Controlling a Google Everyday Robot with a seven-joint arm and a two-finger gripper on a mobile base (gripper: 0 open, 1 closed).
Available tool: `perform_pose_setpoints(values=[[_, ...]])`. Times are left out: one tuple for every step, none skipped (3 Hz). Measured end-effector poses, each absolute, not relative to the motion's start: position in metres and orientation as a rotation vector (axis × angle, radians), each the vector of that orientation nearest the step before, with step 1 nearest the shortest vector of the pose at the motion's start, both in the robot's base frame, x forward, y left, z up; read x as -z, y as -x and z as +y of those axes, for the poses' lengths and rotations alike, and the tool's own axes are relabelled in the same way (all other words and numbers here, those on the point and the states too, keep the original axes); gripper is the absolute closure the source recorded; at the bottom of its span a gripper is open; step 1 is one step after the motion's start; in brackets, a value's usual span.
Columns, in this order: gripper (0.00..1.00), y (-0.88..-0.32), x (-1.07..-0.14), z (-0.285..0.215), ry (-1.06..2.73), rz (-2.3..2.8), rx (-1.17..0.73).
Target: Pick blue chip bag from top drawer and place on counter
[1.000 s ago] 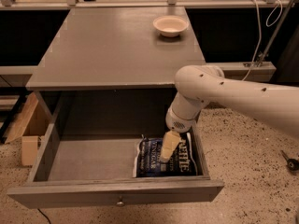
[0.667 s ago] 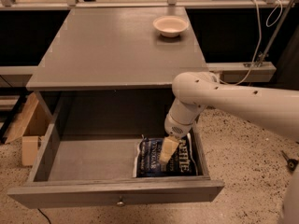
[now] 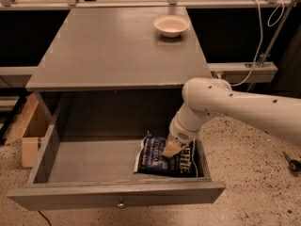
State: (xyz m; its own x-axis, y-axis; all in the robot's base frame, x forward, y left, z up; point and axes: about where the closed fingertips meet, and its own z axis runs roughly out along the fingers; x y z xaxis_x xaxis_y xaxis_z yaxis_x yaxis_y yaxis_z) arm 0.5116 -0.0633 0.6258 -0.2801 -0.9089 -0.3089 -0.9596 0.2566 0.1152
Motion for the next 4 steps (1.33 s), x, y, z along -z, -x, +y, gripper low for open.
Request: perform_pose_setpoints(values=[[0.86, -0.495, -0.676, -0.065, 1.67, 2.179, -0.407], [1.0, -0.482, -0.741, -0.065, 1.562, 2.002, -0.427], [1.0, -0.473, -0.8, -0.098, 1.454, 1.877, -0.425], [1.0, -0.471, -0.841, -0.136, 1.43, 1.737, -0.389]])
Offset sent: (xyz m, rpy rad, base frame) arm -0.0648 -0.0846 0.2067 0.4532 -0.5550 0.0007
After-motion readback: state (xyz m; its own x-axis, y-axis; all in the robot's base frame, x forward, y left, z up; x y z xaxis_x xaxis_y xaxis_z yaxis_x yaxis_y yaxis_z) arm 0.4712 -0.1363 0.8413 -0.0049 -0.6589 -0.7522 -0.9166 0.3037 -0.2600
